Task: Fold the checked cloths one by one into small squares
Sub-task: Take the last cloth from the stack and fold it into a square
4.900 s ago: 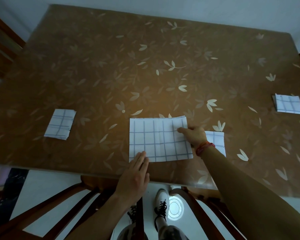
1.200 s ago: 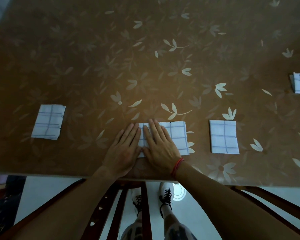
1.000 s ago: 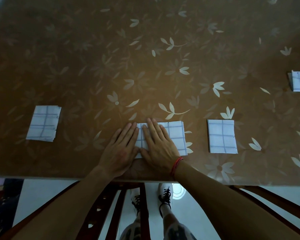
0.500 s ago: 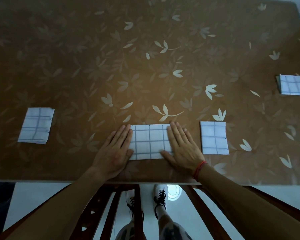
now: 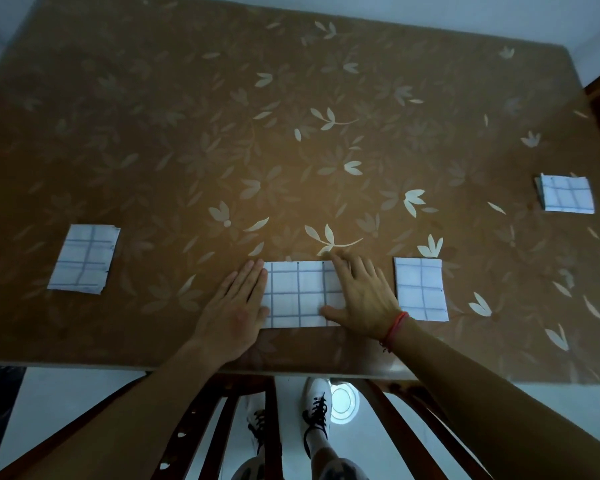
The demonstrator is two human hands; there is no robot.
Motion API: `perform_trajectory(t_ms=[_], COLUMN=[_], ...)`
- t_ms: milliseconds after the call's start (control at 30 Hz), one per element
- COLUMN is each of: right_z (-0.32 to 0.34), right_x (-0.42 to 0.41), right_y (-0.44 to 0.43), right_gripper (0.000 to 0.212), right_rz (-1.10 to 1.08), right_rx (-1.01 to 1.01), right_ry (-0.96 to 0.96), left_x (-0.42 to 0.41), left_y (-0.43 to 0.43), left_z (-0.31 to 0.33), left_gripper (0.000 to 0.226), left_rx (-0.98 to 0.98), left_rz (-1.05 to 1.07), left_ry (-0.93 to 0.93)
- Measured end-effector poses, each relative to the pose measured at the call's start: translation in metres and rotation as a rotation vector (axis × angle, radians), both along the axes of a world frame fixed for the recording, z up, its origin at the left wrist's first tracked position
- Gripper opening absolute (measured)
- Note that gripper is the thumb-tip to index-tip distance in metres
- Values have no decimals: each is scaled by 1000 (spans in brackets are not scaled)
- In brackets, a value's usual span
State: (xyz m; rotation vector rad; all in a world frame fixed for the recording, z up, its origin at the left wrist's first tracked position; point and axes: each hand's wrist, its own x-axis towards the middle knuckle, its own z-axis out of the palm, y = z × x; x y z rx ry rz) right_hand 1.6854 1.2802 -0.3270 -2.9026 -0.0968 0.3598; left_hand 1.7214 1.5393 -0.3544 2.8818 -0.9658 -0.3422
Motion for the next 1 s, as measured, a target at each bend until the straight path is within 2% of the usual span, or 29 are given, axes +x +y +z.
perform_trajectory(t_ms=[100,267,400,600,733,867,1000], right_z=[8,3,3,3,5,10,12], right_x=[23,47,56,63,66,71,65], right_y=[-1,-3,-3,-5,-5,-5,-7], right_gripper=[93,101,79,80,56,25,17], right_rz=[20,-1,-37,-22,-119,-137,-211], right_rx=[36,-29,-31,15,184,241,323], right_ry=[66,153,216,300,319,366,341], left_x=[0,-2,-2,-2,-2,-1,-2], left_y=[-2,-3,-3,-2,-2,-2,-3], left_z=[1,0,0,-2,-3,-2,1], left_gripper=[65,65,64,65,65,66,65], left_rx=[8,5,-12,-21,-33,-51,-110], left_rz=[10,26,27,26,30,27,47], left_ry=[2,15,18,27,25,25,39])
